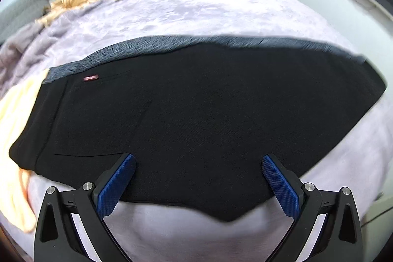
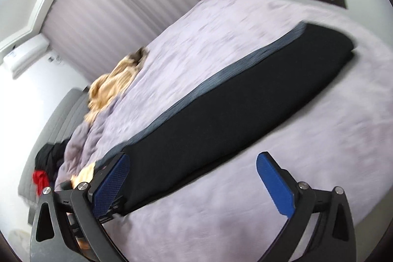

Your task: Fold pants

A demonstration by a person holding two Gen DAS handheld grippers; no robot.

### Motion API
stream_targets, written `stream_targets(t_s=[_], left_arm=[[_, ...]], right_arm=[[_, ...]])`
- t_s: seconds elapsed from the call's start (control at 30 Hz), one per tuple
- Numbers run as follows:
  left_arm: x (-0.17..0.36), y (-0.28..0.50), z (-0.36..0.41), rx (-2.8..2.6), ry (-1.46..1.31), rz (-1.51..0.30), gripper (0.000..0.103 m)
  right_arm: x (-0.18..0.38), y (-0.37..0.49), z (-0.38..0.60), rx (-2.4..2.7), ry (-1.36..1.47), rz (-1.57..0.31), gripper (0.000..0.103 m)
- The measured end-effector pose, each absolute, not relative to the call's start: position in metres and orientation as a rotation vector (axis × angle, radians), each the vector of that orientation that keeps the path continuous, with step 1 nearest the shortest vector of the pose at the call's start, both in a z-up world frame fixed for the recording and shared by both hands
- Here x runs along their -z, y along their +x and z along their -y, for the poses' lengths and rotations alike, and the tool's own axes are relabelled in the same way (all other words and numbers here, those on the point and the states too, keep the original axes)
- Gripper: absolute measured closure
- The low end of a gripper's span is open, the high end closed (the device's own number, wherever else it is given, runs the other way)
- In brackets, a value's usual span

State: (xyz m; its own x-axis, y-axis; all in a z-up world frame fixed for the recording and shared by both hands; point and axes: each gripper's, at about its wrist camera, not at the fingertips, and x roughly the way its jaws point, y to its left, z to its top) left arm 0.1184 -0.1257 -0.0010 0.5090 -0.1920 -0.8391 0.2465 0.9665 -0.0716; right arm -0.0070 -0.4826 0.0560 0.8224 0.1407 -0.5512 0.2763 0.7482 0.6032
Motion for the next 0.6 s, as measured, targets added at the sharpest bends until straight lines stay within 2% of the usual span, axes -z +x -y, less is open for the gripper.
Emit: stream_targets(t_s=[0.17, 0.23, 0.27, 0.43, 0.47, 0.5, 0.53, 0.6], left_arm=[[-0.033, 0.123, 0.182, 0.33, 0.071, -0.913, 0.0], [-0.03, 0.132, 0.211, 0.32, 0.124, -0.923, 0.0], [-0.027, 0.137, 0.223, 0.321, 0.133, -0.935, 0.0], [-0.005, 0.159, 0.265, 0.331, 0.102, -1.032, 0.0], [-0.004, 0.161, 0.27, 0.337, 0.095, -1.045, 0.0], [-0.004, 0.163, 0.274, 0.346, 0.087, -1.05, 0.0], [-0.006, 0.164, 0.278, 0.352, 0.085, -1.047, 0.0], [-0.009, 0.167, 0.288, 0.359, 0.095, -1.034, 0.0]], right_arm=[[-0.049, -0.029, 0.551, 0.24, 0.835, -0.581, 0.002], [-0.041, -0.03, 0.576, 0.31, 0.861, -0.576, 0.022], [-0.036, -0.029, 0.586, 0.333, 0.882, -0.586, 0.04], [0.001, -0.008, 0.628, 0.347, 1.037, -0.61, 0.043], [0.004, -0.004, 0.63, 0.349, 1.034, -0.605, 0.047], [0.004, 0.002, 0.633, 0.341, 1.025, -0.599, 0.07], [0.003, 0.01, 0.636, 0.328, 1.01, -0.605, 0.085], [-0.005, 0.017, 0.635, 0.312, 0.974, -0.607, 0.086]])
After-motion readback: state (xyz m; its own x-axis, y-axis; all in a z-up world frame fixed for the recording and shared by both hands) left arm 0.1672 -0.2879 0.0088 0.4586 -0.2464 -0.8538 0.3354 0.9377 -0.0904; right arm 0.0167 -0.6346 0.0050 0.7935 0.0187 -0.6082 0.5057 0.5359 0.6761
